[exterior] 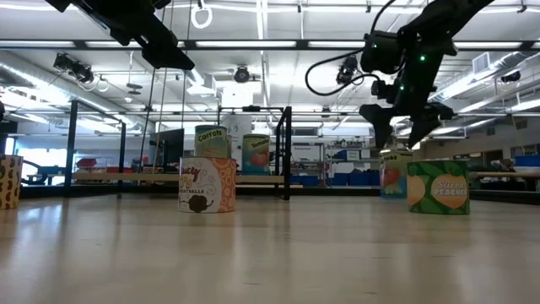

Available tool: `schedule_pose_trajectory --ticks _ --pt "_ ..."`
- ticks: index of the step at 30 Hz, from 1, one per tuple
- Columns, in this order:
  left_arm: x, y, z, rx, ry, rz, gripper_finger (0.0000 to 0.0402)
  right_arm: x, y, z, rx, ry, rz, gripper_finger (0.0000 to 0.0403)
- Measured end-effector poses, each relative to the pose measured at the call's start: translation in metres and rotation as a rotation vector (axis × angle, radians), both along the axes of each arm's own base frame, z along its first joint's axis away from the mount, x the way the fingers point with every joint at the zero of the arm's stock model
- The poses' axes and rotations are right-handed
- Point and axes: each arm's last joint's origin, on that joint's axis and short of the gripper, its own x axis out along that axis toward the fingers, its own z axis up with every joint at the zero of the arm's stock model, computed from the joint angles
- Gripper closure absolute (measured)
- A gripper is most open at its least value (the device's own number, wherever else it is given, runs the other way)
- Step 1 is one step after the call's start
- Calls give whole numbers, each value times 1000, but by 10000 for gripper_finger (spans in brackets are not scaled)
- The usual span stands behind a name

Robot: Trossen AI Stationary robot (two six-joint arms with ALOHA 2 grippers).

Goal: Pick and place cans onto a shelf
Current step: Put the cannedned tomatoes on the shelf

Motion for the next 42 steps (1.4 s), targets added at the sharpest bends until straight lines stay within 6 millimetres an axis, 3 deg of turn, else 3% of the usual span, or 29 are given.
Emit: schedule_pose_trajectory --ticks 6,17,22,26,28,31,34,42 --pt "0 0 0 0 0 0 26 0 -9 -9 23 22 -46 5" --pt "0 0 0 -6 0 5 26 -2 -19 -22 87 -48 -40 7" --pt "0 1 0 4 1 23 26 -4 -17 -31 63 -44 -26 38" --pt "-3 1 0 17 10 38 26 3 -13 -29 39 -46 55 85" --pt "-7 2 3 21 2 48 26 9 -10 -24 29 -54 125 89" --pt "-15 5 9 23 -28 65 26 21 -4 -7 6 -49 220 89" --pt "-26 8 16 31 -59 80 26 37 3 24 -32 -48 327 89" --pt "-48 12 31 57 -159 93 26 73 29 135 -275 -92 578 89"
